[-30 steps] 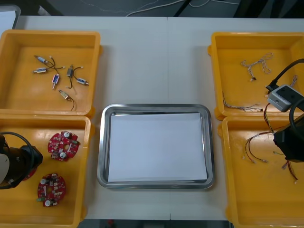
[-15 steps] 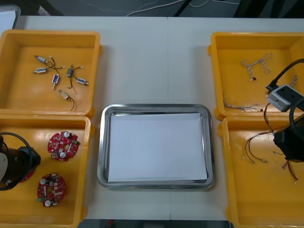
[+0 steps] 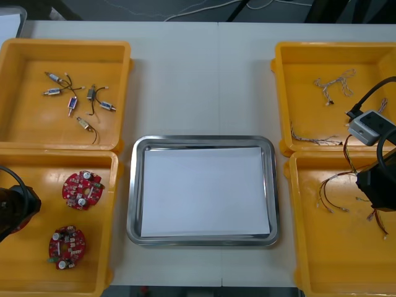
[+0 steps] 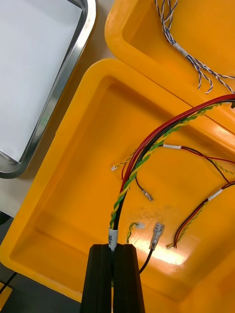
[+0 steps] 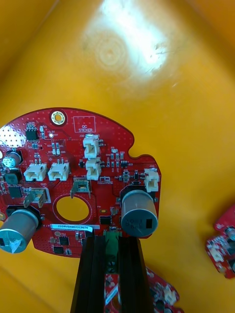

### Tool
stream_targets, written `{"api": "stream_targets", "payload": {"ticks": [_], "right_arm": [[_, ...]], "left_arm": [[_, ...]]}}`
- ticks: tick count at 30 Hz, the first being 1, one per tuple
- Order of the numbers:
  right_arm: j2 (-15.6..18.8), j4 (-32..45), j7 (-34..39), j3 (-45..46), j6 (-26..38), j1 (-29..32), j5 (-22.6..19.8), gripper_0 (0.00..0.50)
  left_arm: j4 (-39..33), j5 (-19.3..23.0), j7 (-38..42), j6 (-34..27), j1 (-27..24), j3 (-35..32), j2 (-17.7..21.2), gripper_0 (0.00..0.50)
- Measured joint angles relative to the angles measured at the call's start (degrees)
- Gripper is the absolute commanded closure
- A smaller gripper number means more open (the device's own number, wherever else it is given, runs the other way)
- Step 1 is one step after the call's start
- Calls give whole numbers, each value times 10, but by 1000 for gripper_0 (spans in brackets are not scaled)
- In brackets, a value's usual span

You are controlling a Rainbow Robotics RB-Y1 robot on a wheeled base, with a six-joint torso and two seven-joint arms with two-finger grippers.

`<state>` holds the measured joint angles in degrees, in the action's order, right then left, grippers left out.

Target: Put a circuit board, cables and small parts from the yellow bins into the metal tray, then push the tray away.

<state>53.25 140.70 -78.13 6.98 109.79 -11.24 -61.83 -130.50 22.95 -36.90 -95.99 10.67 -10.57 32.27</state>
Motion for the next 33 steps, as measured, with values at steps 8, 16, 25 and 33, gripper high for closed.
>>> {"api": "stream_targets", "payload": {"ticks": [8,16,25,33], "right_arm": [[0,0,0,0,0,0,0,500],[0,0,0,0,0,0,0,500],[0,0,0,0,0,0,0,500],[0,0,0,0,0,0,0,500]], "left_arm": [[-85,16,-10,-63,0,-14,5,500],[-141,77,-39,-126,-24,-14,17,500],[-168,175,-39,-135,-72,-14,39,500],[-169,195,-39,-136,-123,17,79,500]]}}
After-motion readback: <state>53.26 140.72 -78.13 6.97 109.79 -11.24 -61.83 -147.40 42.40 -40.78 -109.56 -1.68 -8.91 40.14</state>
